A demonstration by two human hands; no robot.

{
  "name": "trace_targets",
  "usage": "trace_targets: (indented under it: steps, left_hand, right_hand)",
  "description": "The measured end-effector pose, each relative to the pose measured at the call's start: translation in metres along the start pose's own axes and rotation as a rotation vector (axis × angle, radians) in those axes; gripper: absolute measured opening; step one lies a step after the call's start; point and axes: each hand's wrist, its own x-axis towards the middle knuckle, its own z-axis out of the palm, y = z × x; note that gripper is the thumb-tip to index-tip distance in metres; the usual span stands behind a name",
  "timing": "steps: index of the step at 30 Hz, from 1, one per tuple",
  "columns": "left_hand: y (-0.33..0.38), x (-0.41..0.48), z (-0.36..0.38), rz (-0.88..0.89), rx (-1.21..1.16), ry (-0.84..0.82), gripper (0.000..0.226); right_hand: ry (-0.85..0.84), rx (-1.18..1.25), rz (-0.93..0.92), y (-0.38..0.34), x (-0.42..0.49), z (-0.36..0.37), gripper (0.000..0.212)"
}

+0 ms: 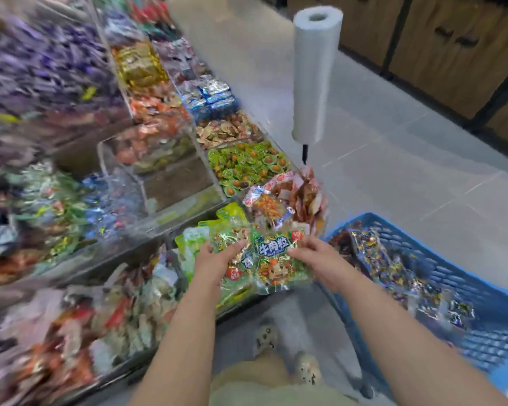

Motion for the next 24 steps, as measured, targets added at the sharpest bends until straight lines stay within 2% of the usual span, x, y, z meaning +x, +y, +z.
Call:
trace_targets:
  steps: [3,5,7,10,12,14,18,20,24]
  left_hand:
    - [-0.01,-0.012,-0.049,0.01,-0.071,0.082,0.123]
    - [-0.018,-0.019,-0.084,0.006,-0.103,0.124,0.13]
    - [-0.025,-0.023,-0.118,0.005,-0.126,0.18,0.129]
    - [-0.034,-0.024,-0.17,0.018,-0.117,0.287,0.124]
    - [-0.036,-0.02,-0.203,0.006,-0.114,0.314,0.123]
    - [-0.038,-0.014,-0.237,-0.009,-0.146,0.331,0.118]
    - [-0.036,0.006,-0.312,-0.001,-0.163,0.364,0.114]
    - [-0.033,0.019,-0.349,0.009,-0.155,0.354,0.113]
    - [-0.022,0.042,-0.407,0.006,-0.16,0.359,0.113]
  right_hand:
    - [-0.104,-0.121,-0.003,0.002,0.002,0.045,0.061]
    - [-0.234,-0.169,0.014,0.005,0.004,0.079,0.077]
    - [-0.322,-0.232,0.033,0.008,0.006,0.112,0.083]
    - [-0.402,-0.247,0.073,0.01,0.012,0.165,0.081]
    - [-0.414,-0.261,0.083,0.01,0.018,0.198,0.085]
    - [-0.418,-0.26,0.075,0.01,0.02,0.23,0.104]
    - [-0.343,-0.104,0.087,0.007,0.03,0.289,0.121]
    - [-0.32,-0.038,0.102,0.004,0.039,0.315,0.118]
    - [-0.326,0.112,0.1,-0.011,0.056,0.365,0.074]
